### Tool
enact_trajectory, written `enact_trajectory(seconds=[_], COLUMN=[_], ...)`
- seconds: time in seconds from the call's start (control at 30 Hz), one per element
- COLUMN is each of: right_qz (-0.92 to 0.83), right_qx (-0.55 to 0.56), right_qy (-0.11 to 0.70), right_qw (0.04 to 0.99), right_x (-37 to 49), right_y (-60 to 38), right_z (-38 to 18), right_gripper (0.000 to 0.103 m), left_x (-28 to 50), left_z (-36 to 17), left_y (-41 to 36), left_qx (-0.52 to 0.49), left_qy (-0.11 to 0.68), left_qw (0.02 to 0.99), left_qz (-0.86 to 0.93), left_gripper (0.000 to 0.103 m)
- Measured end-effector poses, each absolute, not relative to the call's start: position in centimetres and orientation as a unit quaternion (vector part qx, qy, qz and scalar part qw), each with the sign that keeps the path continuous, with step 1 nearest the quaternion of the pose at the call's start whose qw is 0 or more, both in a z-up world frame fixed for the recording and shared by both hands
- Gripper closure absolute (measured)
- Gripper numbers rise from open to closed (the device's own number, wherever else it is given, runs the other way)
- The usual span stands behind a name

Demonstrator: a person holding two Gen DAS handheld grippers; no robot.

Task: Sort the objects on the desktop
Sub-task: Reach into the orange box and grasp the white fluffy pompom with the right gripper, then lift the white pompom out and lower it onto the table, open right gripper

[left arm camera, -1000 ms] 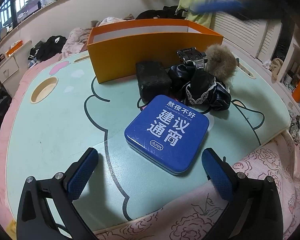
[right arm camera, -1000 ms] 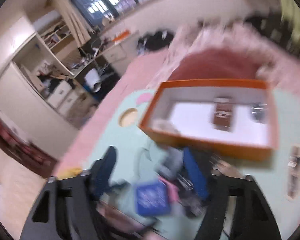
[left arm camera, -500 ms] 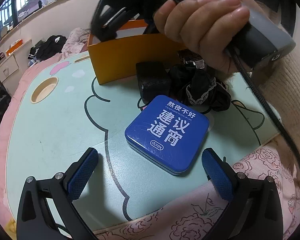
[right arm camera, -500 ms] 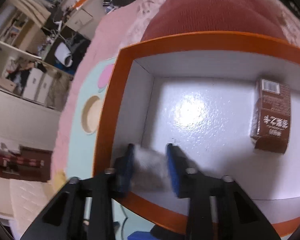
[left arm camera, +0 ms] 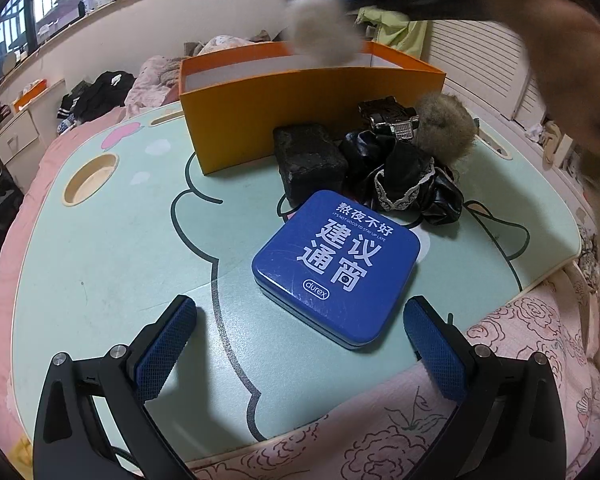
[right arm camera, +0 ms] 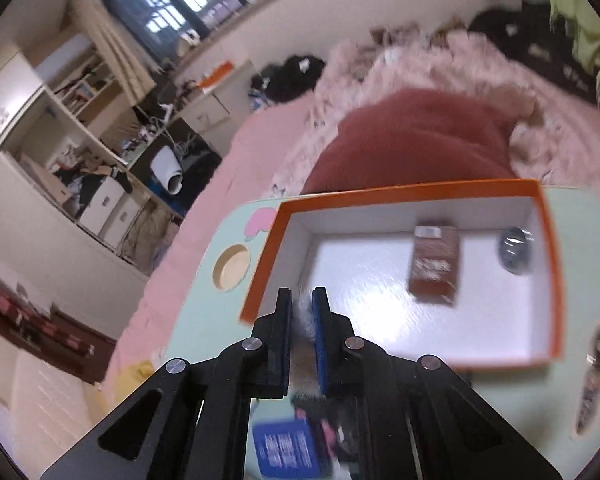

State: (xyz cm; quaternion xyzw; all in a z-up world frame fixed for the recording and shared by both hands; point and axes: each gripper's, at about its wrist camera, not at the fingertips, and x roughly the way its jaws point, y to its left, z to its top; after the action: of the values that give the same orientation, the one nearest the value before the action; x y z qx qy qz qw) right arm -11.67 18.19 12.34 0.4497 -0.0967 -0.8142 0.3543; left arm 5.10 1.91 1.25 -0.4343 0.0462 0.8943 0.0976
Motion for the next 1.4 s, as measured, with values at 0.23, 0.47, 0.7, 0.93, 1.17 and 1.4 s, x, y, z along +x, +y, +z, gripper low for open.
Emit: enact_trajectory(seconds=[0.23,0.47,0.7,0.93,1.17,1.4], right_qz=[-0.813,-0.807,-0.822,-0.878,-0.904,-0.894], right_qx=[0.451,0.463,0.402,0.346,0.343,0.375], right_qy=[-0.057,-0.052,-0.028,0.003,0.106,0.042], right_qw=[0.364,0.363,0.402,0.331,0.230,0.244], right_x=[-6.5,-5.7,-3.1,1.1,4.0,2.2], right_y=[19.6,20.2,18.9,21.5,20.4,21.8], right_z=[9.4,6.5,7.0,6.9,2.1,1.0], right_gripper=[0.092,0.088,0.052,0.026,0.016,0.000], left_x=[5.0,5.1,5.1,5.1,4.9,5.2], left_z=[1.3,1.2,1.2,1.3,1.4,1.2], left_y=[2.0,1.9,2.0,2.0,2.0,1.8], left_qx=[-0.434,-0.434,-0.434,-0.433,-0.434,-0.432], left_qy=[0.046,0.046,0.046,0.046,0.046,0.044], left_qw=[0.098,0.098,0.098,0.097,0.096,0.093], left_qz=[0.894,0.894,0.895,0.895,0.895,0.896], left_gripper=[0.000,0.000,0.000,0.000,0.000,0.000])
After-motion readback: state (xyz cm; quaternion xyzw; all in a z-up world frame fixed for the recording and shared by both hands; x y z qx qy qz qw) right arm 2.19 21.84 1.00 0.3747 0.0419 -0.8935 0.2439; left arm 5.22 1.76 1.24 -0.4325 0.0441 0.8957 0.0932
